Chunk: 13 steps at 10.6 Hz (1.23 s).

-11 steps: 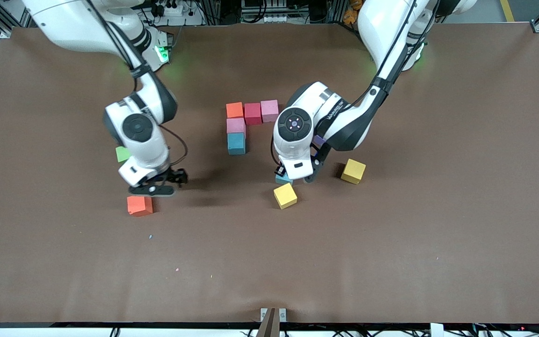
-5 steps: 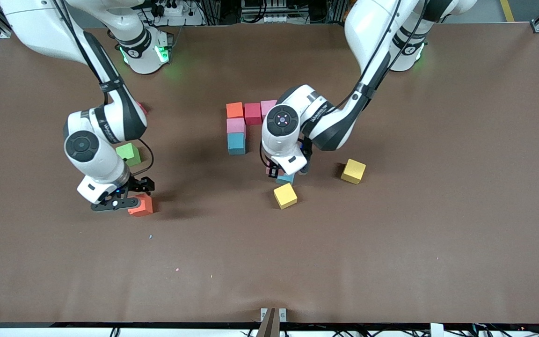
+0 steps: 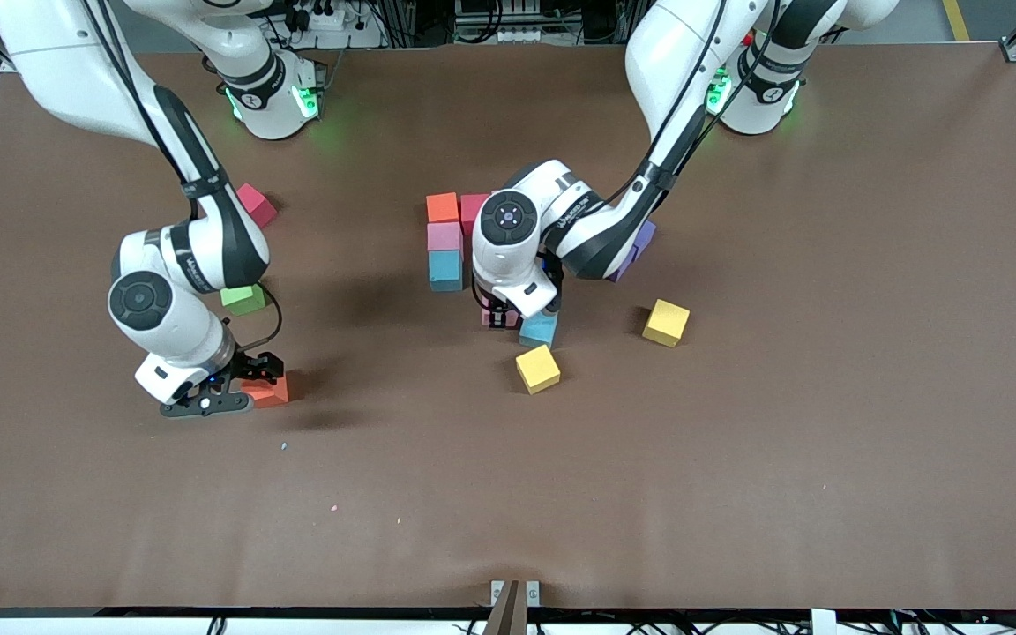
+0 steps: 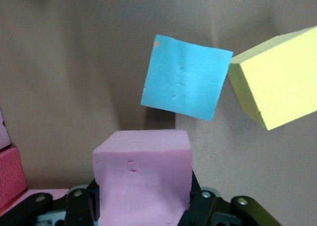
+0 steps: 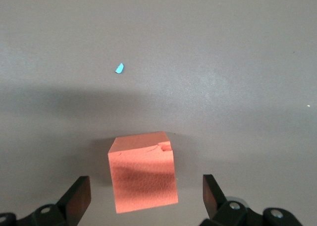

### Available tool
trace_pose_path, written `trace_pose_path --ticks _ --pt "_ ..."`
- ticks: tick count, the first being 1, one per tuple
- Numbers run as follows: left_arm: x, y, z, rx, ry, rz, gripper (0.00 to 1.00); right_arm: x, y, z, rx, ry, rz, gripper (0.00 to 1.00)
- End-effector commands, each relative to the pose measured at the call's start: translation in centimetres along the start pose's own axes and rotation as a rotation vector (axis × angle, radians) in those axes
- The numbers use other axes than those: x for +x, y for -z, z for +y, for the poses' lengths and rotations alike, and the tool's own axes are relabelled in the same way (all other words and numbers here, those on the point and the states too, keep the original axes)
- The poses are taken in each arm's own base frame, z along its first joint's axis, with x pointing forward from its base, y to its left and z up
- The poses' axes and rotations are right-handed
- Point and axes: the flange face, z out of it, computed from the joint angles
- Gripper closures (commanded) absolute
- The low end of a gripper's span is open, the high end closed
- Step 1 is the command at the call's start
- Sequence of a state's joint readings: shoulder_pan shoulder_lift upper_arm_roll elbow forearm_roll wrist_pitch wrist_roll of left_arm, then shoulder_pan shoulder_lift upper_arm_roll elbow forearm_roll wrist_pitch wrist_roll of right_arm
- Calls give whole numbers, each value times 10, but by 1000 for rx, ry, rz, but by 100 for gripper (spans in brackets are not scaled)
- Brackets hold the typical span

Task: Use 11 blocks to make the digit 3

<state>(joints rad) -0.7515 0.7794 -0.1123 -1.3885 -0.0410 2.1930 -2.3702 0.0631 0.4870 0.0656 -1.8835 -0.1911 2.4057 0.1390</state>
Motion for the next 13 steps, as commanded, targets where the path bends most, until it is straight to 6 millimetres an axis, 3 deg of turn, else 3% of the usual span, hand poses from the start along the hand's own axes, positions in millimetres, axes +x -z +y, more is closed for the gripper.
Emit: trace_pose_path --ticks 1,5,7,13 --pt "-13 -2 -15 23 77 -19 100 8 -7 4 34 7 15 0" --pt "-23 -23 -38 51 63 7 100 9 -18 -1 73 15 29 0" --pt "-21 -44 -39 66 66 26 100 8 -24 1 73 47 35 0" --pt "-35 -47 -56 76 50 15 100 -1 -45 15 61 89 24 0"
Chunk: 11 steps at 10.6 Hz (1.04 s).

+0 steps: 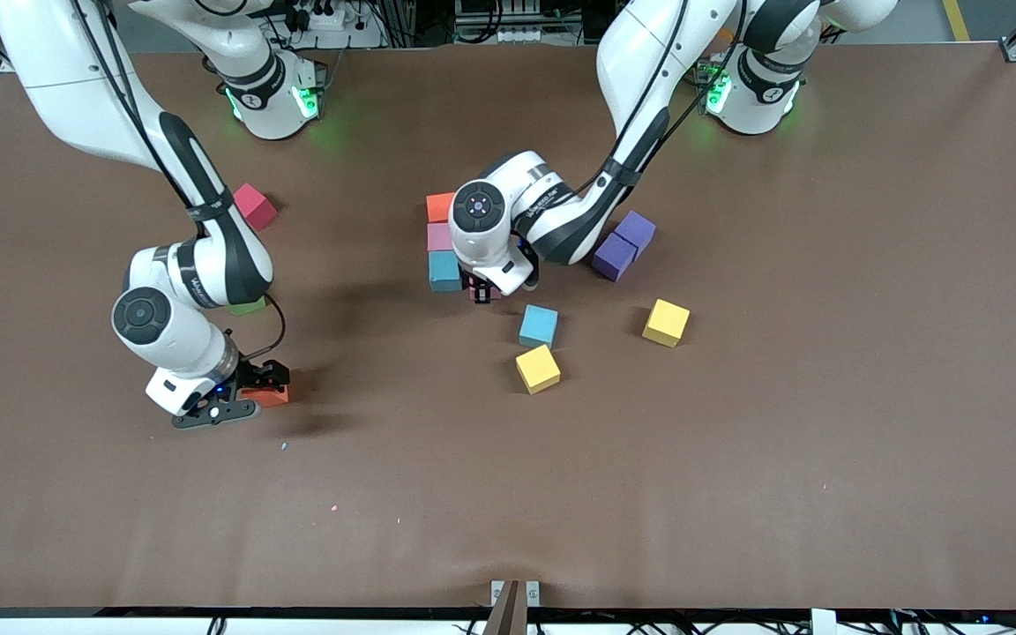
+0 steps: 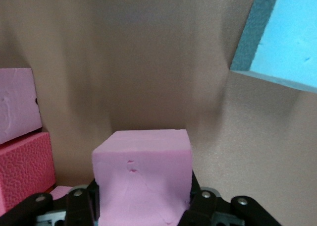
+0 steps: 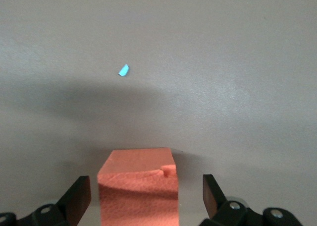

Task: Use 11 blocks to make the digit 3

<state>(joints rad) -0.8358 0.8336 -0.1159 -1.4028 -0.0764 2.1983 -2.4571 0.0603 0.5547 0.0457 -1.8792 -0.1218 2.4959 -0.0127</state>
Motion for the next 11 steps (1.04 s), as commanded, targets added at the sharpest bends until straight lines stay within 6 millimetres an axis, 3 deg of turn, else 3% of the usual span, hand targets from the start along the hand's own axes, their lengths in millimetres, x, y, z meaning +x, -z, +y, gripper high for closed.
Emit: trace_pose_path --ticks 1,2,5,6,11 --pt "-8 1 -10 6 11 -15 100 -6 -13 10 12 1 9 0" --pt "-8 -7 -11 11 8 -9 100 -7 -17 10 14 -1 5 12" --pt "-9 -11 -9 -1 10 -22 100 -4 -17 6 16 -10 2 74" --pt "-10 -10 -9 -1 11 -24 100 -2 -14 5 15 -9 5 82" --pt "-12 -8 -12 -3 7 -28 100 13 6 -21 49 -27 35 84"
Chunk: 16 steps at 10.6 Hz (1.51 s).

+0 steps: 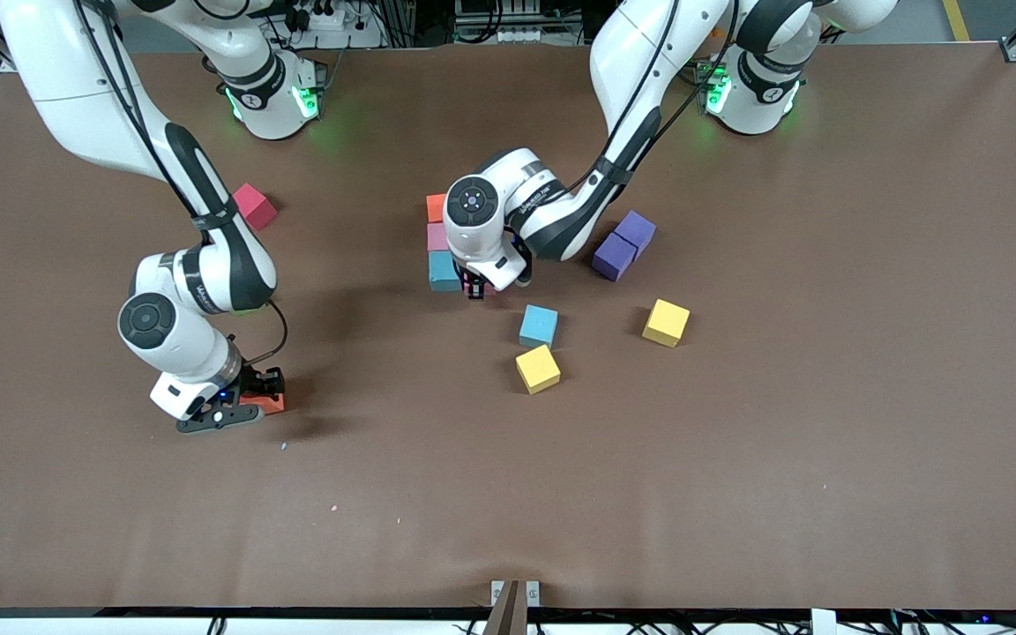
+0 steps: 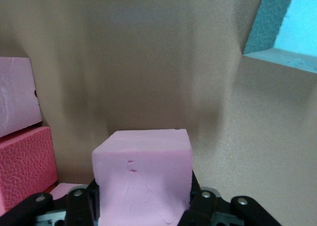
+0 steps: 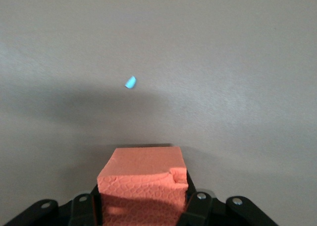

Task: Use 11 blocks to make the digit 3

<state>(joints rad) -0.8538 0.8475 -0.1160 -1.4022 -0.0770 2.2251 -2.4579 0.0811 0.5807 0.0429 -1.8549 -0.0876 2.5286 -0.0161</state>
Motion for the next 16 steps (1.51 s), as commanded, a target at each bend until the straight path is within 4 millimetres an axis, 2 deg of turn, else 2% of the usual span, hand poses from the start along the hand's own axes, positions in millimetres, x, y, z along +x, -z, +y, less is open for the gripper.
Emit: trace_pose_path --ticks 1,7,8,9,10,12,14,16 --pt "-7 -1 -8 6 15 -18 100 6 12 -16 39 -26 9 84" --pt "-8 -3 -8 5 25 -18 100 11 26 -72 68 -64 -33 84" --pt "-7 -2 -7 2 25 -18 86 13 28 -80 76 -68 -29 83" --pt "-8 -4 -8 -1 18 -14 38 12 27 -92 82 -93 -32 83" --pt "-7 -3 -7 -4 16 -12 12 12 29 -104 82 -104 -32 83" --pt "-7 -4 -7 -5 8 -9 0 9 27 -126 81 -82 -40 83" --pt "-7 -4 -8 -14 -8 -3 0 5 28 -153 81 -76 -41 83" --pt "-7 8 -5 -24 -9 -13 0 0 28 -182 80 -69 -44 83"
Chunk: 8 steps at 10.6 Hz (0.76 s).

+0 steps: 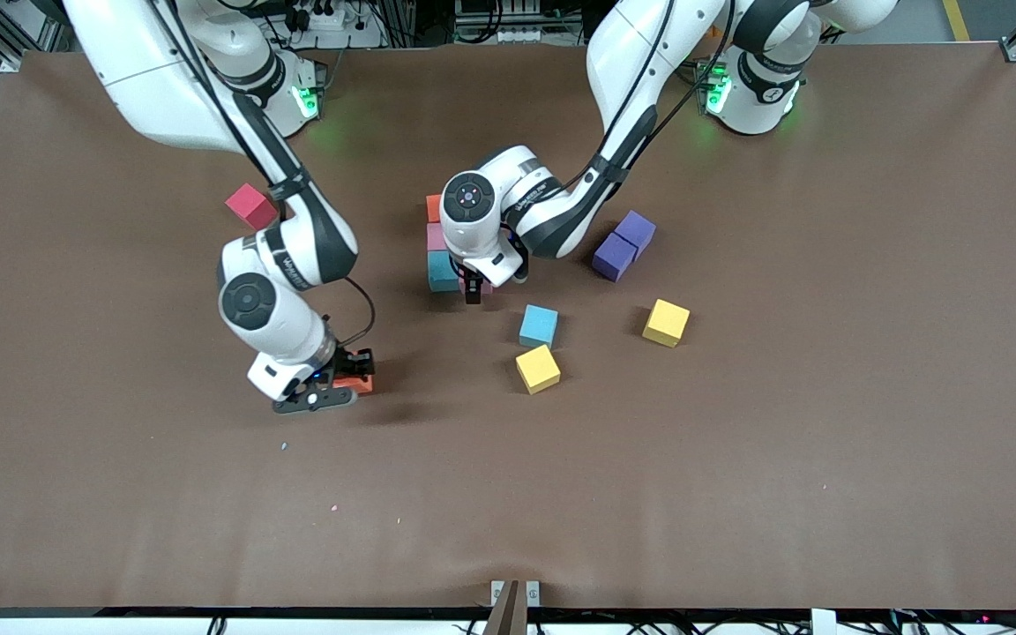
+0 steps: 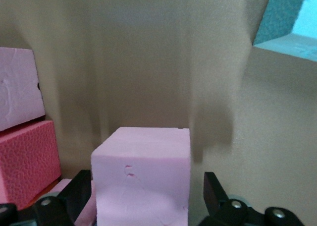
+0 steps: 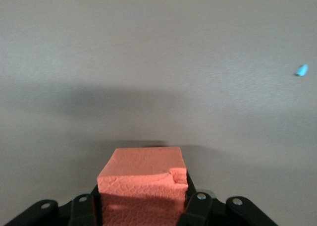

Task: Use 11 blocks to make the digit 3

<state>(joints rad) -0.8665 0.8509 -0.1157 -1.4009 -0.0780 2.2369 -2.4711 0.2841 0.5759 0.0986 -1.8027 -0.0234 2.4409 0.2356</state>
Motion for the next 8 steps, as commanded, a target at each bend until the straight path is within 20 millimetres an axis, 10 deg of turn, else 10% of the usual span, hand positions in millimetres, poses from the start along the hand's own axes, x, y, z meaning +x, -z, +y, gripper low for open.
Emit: trace_pose_path --ticks 1,8 --pt "-1 17 4 -24 -11 -14 0 -7 1 -26 -3 -7 -10 83" --pt "62 114 50 54 -73 47 0 -29 -3 -82 -15 37 -35 83"
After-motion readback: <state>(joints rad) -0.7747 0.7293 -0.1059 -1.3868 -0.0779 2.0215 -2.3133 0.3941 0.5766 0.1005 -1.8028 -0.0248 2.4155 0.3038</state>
